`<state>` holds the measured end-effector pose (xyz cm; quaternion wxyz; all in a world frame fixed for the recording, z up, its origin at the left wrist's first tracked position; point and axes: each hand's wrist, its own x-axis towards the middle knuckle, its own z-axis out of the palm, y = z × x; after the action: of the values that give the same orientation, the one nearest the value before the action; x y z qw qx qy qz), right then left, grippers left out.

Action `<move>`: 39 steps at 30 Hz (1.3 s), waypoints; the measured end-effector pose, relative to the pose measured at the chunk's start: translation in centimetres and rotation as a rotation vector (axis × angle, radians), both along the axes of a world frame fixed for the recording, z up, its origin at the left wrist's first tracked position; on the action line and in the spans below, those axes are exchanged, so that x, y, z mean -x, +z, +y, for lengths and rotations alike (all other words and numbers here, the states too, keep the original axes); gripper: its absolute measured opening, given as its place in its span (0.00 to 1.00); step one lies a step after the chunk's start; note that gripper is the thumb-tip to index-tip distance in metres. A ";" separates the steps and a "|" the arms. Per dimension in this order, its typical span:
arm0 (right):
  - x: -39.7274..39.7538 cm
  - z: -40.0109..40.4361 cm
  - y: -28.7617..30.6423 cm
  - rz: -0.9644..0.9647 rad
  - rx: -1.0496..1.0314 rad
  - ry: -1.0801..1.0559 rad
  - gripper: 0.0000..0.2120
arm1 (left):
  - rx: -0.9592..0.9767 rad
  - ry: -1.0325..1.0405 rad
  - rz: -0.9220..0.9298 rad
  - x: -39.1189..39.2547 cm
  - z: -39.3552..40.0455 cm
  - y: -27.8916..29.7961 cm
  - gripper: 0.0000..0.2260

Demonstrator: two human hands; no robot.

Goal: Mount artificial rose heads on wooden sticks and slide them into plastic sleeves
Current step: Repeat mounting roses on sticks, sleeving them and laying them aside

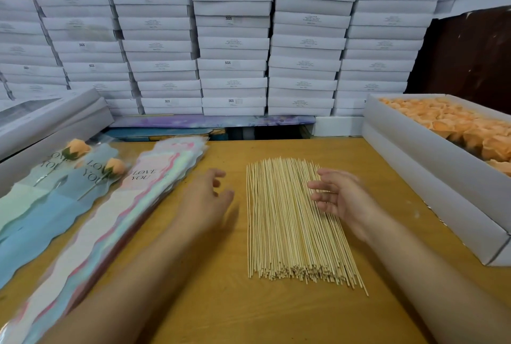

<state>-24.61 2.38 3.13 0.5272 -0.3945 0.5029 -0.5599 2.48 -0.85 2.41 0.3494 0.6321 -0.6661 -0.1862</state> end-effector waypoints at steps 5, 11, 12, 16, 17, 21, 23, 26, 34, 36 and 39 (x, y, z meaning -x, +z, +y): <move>0.3 -0.1 -0.4 0.068 0.003 -0.019 0.09 | -0.021 -0.056 -0.088 0.9 0.5 -2.1 0.16; 0.3 -0.3 -0.8 0.279 -0.010 -0.057 0.11 | 0.065 -0.160 -0.260 1.4 1.8 -3.3 0.18; 0.3 -0.2 -1.1 0.373 -0.004 -0.065 0.11 | 0.061 -0.179 -0.280 1.5 2.0 -3.4 0.19; 0.1 -0.1 -1.9 0.638 0.046 -0.065 0.08 | 0.044 -0.209 -0.328 1.5 2.3 -3.6 0.20; 0.1 -0.2 -1.9 0.644 0.054 -0.064 0.08 | 0.044 -0.212 -0.356 1.5 2.3 -3.6 0.20; 0.3 -0.3 -2.0 0.634 0.062 -0.068 0.08 | 0.061 -0.217 -0.391 1.6 2.2 -3.7 0.19; 0.3 -0.3 -2.1 0.634 0.068 -0.069 0.08 | 0.074 -0.217 -0.387 1.6 2.3 -3.7 0.18; 0.4 -0.3 -2.0 0.665 0.096 -0.083 0.08 | 0.092 -0.228 -0.394 1.6 2.2 -3.8 0.17; 2.6 -0.8 2.9 1.075 0.206 -0.235 0.13 | 0.088 -0.238 -0.392 1.4 2.2 -3.8 0.17; 4.3 -1.0 5.1 1.206 0.186 -0.305 0.16 | 0.088 -0.238 -0.392 1.5 2.3 -3.7 0.18; 7.6 -1.5 8.5 1.356 0.081 -0.443 0.19 | 0.082 -0.231 -0.398 1.6 2.3 -3.6 0.18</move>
<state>-32.18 0.86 11.62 -0.0428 -0.5638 0.7670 -0.3033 0.92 1.41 -1.21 0.2130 0.5612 -0.7968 -0.0695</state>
